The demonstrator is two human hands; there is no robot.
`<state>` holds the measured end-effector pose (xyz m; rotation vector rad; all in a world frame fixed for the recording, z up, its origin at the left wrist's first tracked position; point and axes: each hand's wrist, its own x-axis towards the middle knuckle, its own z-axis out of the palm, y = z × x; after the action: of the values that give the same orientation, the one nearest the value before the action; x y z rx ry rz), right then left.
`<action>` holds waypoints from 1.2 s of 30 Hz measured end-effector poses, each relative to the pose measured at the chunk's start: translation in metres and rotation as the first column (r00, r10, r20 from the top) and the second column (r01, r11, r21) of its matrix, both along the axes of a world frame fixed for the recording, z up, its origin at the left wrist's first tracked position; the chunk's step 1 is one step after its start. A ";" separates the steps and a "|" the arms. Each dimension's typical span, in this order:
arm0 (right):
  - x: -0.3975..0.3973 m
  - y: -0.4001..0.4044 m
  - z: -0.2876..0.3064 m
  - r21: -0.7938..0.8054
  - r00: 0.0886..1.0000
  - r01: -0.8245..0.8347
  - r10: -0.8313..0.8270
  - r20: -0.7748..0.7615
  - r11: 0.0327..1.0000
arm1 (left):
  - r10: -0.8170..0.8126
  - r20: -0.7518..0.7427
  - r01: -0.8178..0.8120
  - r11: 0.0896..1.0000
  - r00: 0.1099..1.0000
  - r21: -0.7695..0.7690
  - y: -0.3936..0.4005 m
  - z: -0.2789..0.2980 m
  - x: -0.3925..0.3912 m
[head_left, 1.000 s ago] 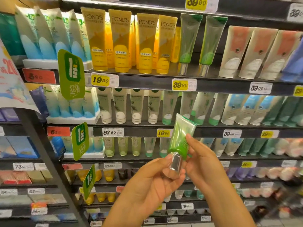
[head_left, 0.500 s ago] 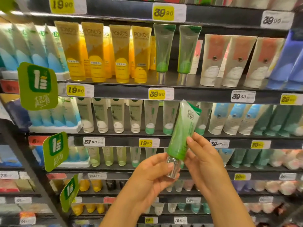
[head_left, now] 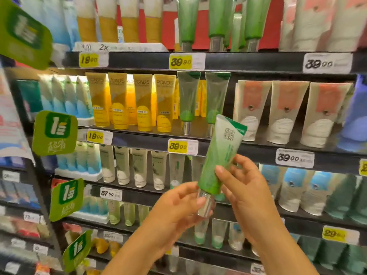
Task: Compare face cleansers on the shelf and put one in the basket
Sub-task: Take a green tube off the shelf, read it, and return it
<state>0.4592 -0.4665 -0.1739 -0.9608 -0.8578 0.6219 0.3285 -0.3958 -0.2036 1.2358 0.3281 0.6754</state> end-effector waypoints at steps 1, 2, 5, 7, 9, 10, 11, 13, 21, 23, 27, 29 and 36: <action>0.003 0.001 0.004 0.021 1.000 -0.013 0.013 0.014 1.000 | 0.007 -0.008 -0.007 0.998 1.000 0.055 0.000 0.006 0.001; 0.005 0.003 0.009 0.044 0.999 -0.030 0.029 0.025 0.999 | 0.022 -0.029 -0.019 0.992 0.999 0.125 0.000 0.012 0.002; 0.010 0.011 0.026 0.118 0.996 -0.083 0.078 0.046 0.989 | 0.181 -0.123 -0.125 0.922 0.976 0.367 0.001 0.033 0.007; 0.012 0.017 0.039 0.156 0.993 -0.101 0.090 0.075 0.983 | 0.339 -0.095 -0.259 0.845 0.936 0.468 0.005 0.047 0.012; 0.015 0.022 0.051 0.183 0.988 -0.113 0.091 0.125 0.977 | 0.427 -0.022 -0.347 0.764 0.904 0.544 0.010 0.062 0.019; 0.016 0.024 0.058 0.194 0.984 -0.118 0.089 0.154 0.974 | 0.454 0.006 -0.370 0.717 0.891 0.591 0.013 0.069 0.022; 0.018 0.027 0.065 0.203 0.980 -0.120 0.083 0.182 0.972 | 0.476 0.033 -0.386 0.669 0.879 0.635 0.016 0.077 0.024; 0.022 0.032 0.080 0.219 0.969 -0.113 0.059 0.241 0.969 | 0.506 0.093 -0.417 0.577 0.857 0.703 0.023 0.092 0.028; 0.032 0.061 0.147 0.304 0.891 0.004 -0.142 0.432 0.953 | 0.460 0.240 -0.452 0.432 0.855 0.781 0.062 0.153 0.045; 0.033 0.069 0.167 0.325 0.861 0.047 -0.203 0.466 0.944 | 0.440 0.264 -0.457 0.421 0.859 0.784 0.075 0.170 0.049; 0.039 0.086 0.207 0.345 0.797 0.057 -0.250 0.550 0.937 | 0.409 0.317 -0.484 0.415 0.856 0.770 0.100 0.204 0.055; 0.044 0.095 0.223 0.366 0.770 0.041 -0.263 0.581 0.930 | 0.391 0.334 -0.490 0.424 0.857 0.762 0.113 0.220 0.056; 0.082 0.120 0.253 0.410 0.652 0.323 -0.514 0.557 0.853 | 0.374 0.333 -0.487 0.473 0.866 0.735 0.154 0.264 0.054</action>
<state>0.5416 -0.3463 0.0787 -1.0856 -1.2425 -0.2851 0.3824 -0.2421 0.0606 2.0037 0.2242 1.4607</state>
